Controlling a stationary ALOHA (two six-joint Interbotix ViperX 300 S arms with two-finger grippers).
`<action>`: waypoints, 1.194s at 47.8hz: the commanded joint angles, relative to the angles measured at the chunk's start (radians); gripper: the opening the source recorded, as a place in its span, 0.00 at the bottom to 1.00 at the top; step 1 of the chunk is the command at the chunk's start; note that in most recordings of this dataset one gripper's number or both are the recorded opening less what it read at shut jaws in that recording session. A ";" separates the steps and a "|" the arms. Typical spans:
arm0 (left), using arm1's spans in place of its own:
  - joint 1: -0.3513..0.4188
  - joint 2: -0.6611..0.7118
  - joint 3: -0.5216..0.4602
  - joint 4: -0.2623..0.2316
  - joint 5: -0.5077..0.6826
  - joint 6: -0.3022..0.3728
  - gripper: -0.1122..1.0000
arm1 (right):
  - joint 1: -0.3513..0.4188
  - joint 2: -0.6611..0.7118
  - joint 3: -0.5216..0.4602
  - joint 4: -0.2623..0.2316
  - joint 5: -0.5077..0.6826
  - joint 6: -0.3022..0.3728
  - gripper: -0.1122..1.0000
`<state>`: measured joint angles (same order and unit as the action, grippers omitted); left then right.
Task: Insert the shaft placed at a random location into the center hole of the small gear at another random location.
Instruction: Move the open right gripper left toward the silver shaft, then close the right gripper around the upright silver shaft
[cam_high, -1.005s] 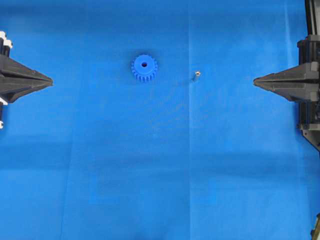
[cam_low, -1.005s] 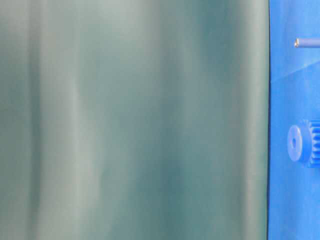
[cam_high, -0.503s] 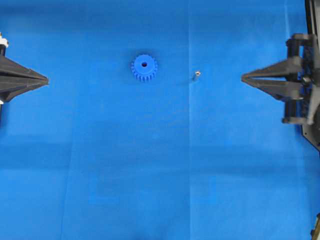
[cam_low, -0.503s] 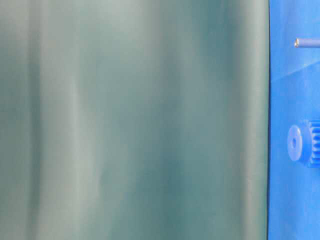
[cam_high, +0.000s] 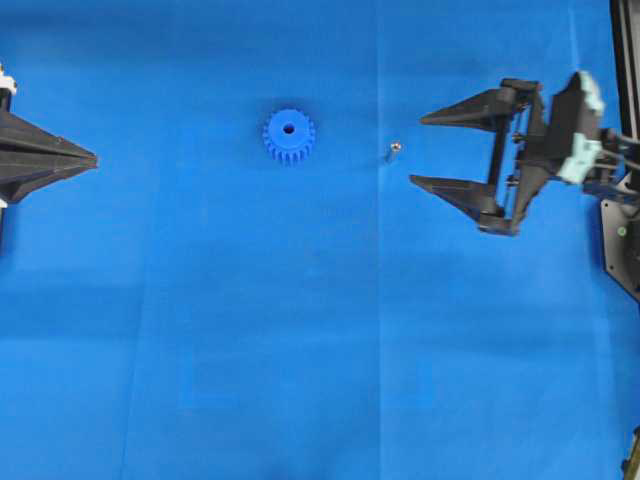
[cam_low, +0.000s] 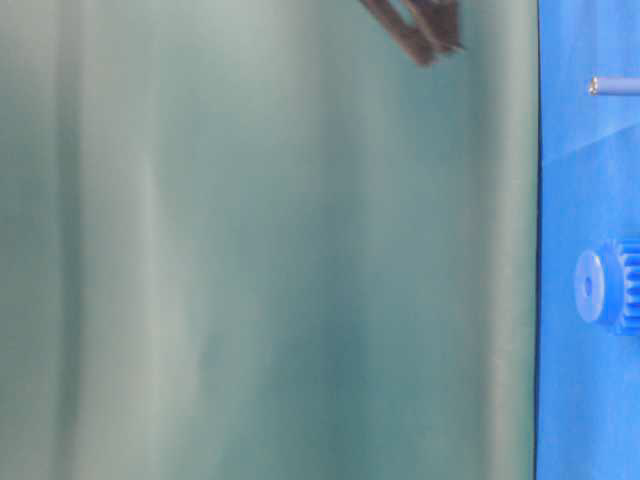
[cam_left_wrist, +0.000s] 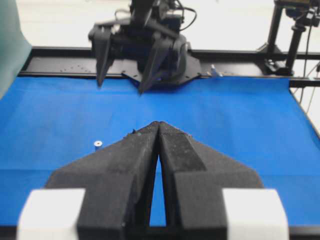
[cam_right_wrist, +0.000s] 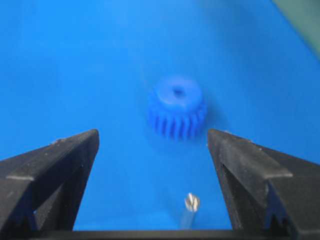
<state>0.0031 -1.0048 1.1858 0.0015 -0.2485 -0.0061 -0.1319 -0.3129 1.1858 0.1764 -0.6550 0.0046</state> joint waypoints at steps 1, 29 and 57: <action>0.003 0.000 -0.009 0.002 -0.005 -0.002 0.10 | -0.003 0.081 -0.008 0.041 -0.074 0.000 0.82; 0.025 0.000 0.002 0.002 0.000 -0.002 0.10 | -0.003 0.417 -0.075 0.158 -0.235 0.003 0.82; 0.026 0.000 0.005 0.002 0.012 -0.003 0.10 | -0.003 0.420 -0.075 0.187 -0.227 0.003 0.28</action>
<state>0.0276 -1.0078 1.1996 0.0015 -0.2316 -0.0077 -0.1335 0.1166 1.1183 0.3620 -0.8790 0.0077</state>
